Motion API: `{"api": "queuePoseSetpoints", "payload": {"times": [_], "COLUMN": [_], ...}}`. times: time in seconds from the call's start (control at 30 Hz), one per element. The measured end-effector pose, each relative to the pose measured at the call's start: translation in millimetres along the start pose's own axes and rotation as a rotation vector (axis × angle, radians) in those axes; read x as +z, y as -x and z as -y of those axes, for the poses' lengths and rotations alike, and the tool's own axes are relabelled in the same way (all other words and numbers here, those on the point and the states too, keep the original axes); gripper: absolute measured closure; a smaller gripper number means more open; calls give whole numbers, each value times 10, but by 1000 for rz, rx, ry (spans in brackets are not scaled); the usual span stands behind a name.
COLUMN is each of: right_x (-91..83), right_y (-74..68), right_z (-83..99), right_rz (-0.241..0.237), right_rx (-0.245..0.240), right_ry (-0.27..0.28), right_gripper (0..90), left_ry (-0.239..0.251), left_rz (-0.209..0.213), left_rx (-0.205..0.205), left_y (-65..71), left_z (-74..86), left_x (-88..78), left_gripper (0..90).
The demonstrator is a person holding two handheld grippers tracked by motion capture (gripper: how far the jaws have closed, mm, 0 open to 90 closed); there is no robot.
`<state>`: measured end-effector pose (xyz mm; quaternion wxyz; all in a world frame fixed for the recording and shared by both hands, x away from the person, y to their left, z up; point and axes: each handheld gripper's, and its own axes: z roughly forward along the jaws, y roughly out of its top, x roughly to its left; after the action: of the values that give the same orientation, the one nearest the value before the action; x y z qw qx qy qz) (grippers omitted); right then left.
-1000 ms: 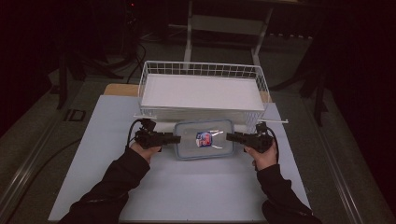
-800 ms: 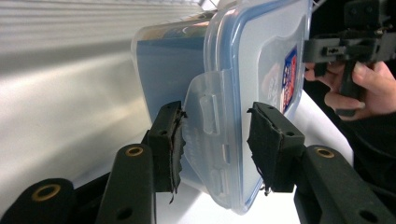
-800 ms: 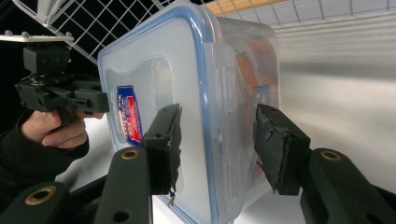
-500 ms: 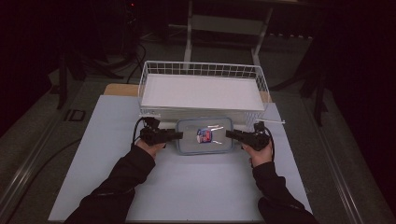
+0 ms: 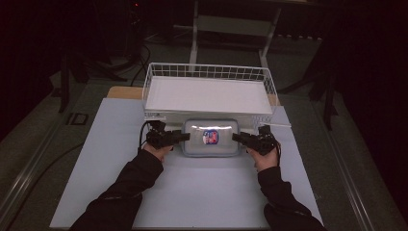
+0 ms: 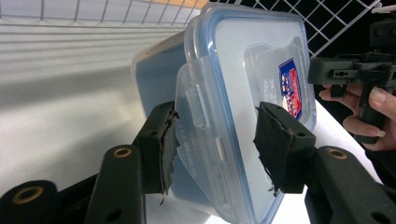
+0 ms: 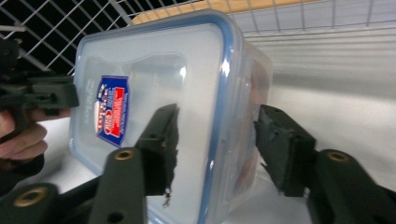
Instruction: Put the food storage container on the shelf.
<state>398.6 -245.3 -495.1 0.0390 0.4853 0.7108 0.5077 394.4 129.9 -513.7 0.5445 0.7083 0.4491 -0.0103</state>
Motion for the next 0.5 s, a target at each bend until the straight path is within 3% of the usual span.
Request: {"api": "queuePoseSetpoints", "payload": {"times": [0.1, 0.2, 0.37, 0.5], "right_x": [10, 21, 54, 61], "right_y": [-6, -45, -41, -67], "right_z": [5, 10, -20, -34], "right_rz": [20, 60, 85, 110], "right_rx": [6, -22, -25, -47], "right_ry": [14, 25, 32, 36], "right_gripper": [444, 431, 414, 400], "left_ry": [15, 26, 29, 35], "left_rz": [-25, -77, -91, -138], "left_rx": [12, 41, 81, 86], "left_y": [12, 36, 30, 79], "left_z": [0, -19, -57, -55], "left_x": [18, 18, 34, 34], "left_gripper": [451, 445, 429, 397]}}
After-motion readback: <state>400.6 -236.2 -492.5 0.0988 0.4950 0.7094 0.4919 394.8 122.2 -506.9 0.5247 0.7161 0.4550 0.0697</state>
